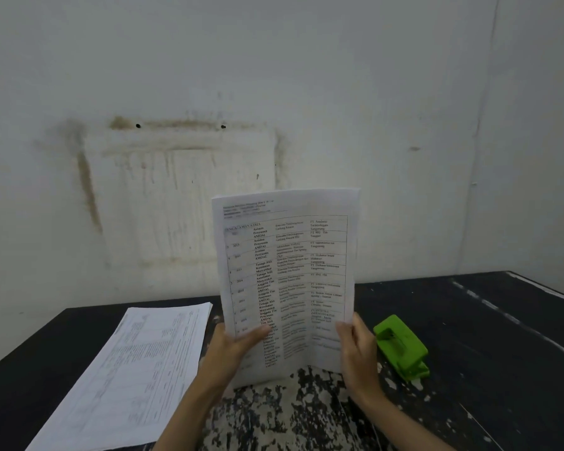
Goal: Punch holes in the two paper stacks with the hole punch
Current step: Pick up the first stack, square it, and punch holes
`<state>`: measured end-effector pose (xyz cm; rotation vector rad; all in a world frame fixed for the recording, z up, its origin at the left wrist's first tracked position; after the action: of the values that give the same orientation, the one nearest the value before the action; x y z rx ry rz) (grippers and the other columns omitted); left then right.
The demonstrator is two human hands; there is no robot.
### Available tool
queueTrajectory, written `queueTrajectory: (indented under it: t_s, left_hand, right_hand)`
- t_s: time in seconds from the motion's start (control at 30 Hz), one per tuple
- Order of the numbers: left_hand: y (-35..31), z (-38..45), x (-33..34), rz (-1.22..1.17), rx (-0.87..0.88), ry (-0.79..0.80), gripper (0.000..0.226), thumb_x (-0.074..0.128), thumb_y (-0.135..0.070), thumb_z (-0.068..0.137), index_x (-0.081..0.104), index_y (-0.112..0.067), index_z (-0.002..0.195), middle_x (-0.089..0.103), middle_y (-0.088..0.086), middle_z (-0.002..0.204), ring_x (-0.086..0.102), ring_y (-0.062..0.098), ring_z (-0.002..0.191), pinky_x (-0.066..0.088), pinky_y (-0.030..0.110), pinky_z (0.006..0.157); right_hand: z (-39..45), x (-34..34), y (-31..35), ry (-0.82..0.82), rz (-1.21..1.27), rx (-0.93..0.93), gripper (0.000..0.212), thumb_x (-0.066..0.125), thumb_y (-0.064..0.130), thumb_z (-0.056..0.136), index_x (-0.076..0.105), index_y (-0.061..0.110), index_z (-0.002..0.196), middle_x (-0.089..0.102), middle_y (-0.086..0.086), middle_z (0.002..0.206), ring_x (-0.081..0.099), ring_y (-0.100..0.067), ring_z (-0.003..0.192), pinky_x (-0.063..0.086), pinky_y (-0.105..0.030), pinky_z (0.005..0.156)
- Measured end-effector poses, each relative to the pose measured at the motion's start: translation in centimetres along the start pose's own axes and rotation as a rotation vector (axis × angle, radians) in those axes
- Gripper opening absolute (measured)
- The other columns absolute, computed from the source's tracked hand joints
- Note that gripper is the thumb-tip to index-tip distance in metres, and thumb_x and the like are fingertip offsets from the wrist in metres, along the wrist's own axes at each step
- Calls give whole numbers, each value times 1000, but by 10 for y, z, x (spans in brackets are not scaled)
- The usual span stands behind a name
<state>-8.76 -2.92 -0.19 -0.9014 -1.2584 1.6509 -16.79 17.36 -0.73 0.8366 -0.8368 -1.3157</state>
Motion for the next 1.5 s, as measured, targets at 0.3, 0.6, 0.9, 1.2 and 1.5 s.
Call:
queueTrajectory:
  t_s: [0.3, 0.6, 0.9, 1.2, 1.5]
  left_hand:
    - [-10, -4, 8, 46, 46, 97, 36, 75, -31, 71, 63, -34, 104, 72, -13, 104, 69, 7, 94, 57, 20, 67]
    - [-11, -6, 16, -50, 7, 144, 34, 72, -27, 71, 65, -23, 104, 74, -4, 101, 71, 17, 91, 58, 26, 68]
    - [-10, -19, 21, -262, -120, 92, 41, 70, -32, 67, 65, -17, 105, 75, 10, 97, 72, 30, 87, 59, 36, 62]
    - [-5, -52, 30, -167, -169, 202, 39, 77, -30, 66, 66, -21, 102, 75, 9, 98, 72, 30, 87, 59, 34, 63]
    - [-7, -58, 45, -337, -324, 168, 38, 70, -25, 72, 65, -15, 108, 73, 15, 103, 71, 34, 89, 59, 42, 66]
  right_hand:
    - [36, -10, 55, -91, 93, -146, 28, 40, 10, 98, 44, 15, 70, 51, 2, 67, 47, -1, 55, 43, -16, 52]
    - [12, -13, 20, -26, -55, -20, 28, 37, 13, 98, 49, 16, 73, 55, -1, 69, 52, -9, 60, 44, -21, 55]
    - [12, -23, 32, 116, -139, 63, 29, 38, 8, 97, 48, 5, 70, 54, -6, 66, 48, -16, 60, 40, -29, 53]
    - [6, -44, 39, 262, -4, 312, 28, 39, 21, 98, 63, 5, 96, 72, -13, 93, 68, -22, 80, 56, -33, 67]
    - [-6, -61, 47, 295, -151, 170, 31, 37, 23, 99, 61, 2, 96, 71, -16, 94, 68, -30, 83, 55, -48, 76]
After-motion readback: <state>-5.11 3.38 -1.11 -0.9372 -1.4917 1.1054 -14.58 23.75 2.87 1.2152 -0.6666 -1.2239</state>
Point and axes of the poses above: each hand's wrist, its own z-axis towards the middle knuckle, its own x-axis out of the palm, y = z × x, the point moved 7 cm from there along z, towards the middle knuckle
